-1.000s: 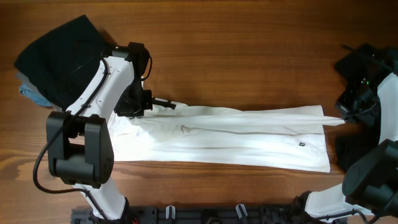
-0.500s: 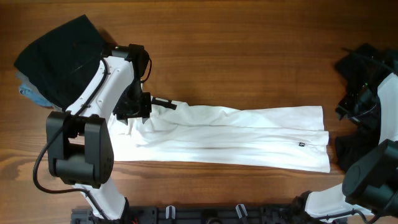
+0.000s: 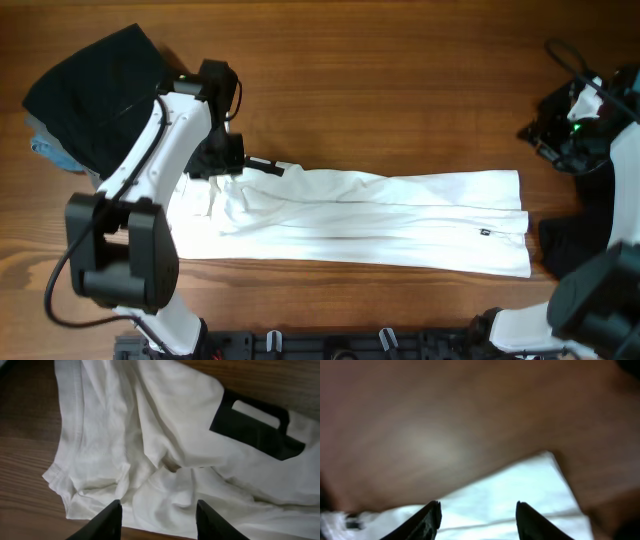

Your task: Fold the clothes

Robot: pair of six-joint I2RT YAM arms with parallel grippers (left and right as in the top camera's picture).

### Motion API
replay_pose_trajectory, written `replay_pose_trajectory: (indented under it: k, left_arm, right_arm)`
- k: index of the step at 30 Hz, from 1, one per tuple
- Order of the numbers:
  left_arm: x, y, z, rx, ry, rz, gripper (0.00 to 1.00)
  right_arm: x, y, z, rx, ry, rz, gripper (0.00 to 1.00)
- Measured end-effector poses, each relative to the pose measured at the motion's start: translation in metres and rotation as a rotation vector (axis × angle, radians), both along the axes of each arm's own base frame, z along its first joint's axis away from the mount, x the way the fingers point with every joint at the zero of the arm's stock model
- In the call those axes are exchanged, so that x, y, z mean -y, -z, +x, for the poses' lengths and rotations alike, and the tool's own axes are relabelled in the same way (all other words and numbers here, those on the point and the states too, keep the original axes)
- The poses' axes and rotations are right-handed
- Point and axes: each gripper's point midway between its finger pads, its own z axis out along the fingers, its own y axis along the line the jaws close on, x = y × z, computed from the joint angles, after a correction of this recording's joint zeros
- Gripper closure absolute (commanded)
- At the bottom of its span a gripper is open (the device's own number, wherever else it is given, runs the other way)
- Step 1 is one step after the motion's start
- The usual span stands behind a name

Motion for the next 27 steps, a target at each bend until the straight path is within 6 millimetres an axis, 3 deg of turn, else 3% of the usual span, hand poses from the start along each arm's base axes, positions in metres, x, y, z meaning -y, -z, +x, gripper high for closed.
replay_pose_trajectory:
  k: [3, 7, 10, 14, 20, 23, 27]
  left_arm:
    - [0.0, -0.008, 0.015, 0.087, 0.0, 0.003, 0.58]
    - [-0.009, -0.003, 0.038, 0.187, 0.003, 0.055, 0.4]
    - [-0.017, 0.005, 0.052, 0.255, -0.018, 0.08, 0.38]
    - [-0.039, 0.009, 0.072, 0.34, -0.081, 0.092, 0.44]
    - [-0.075, 0.011, 0.075, 0.351, -0.195, 0.045, 0.47]
    - [-0.076, 0.012, 0.075, 0.346, -0.195, -0.004, 0.42]
    - [-0.071, 0.021, 0.077, 0.358, -0.148, -0.029, 0.49]
  right_arm:
    - [-0.014, -0.032, 0.0, 0.109, -0.034, 0.031, 0.47]
    - [-0.021, -0.042, -0.017, 0.083, -0.011, 0.038, 0.47]
    - [-0.019, -0.033, -0.019, 0.052, 0.015, 0.022, 0.47]
    - [-0.018, -0.007, -0.023, 0.014, 0.036, 0.018, 0.47]
    - [-0.022, 0.034, -0.029, -0.037, 0.051, 0.032, 0.47]
    - [-0.024, 0.045, -0.031, -0.044, 0.057, 0.036, 0.47]
    - [-0.02, 0.048, -0.025, -0.019, 0.069, 0.024, 0.53]
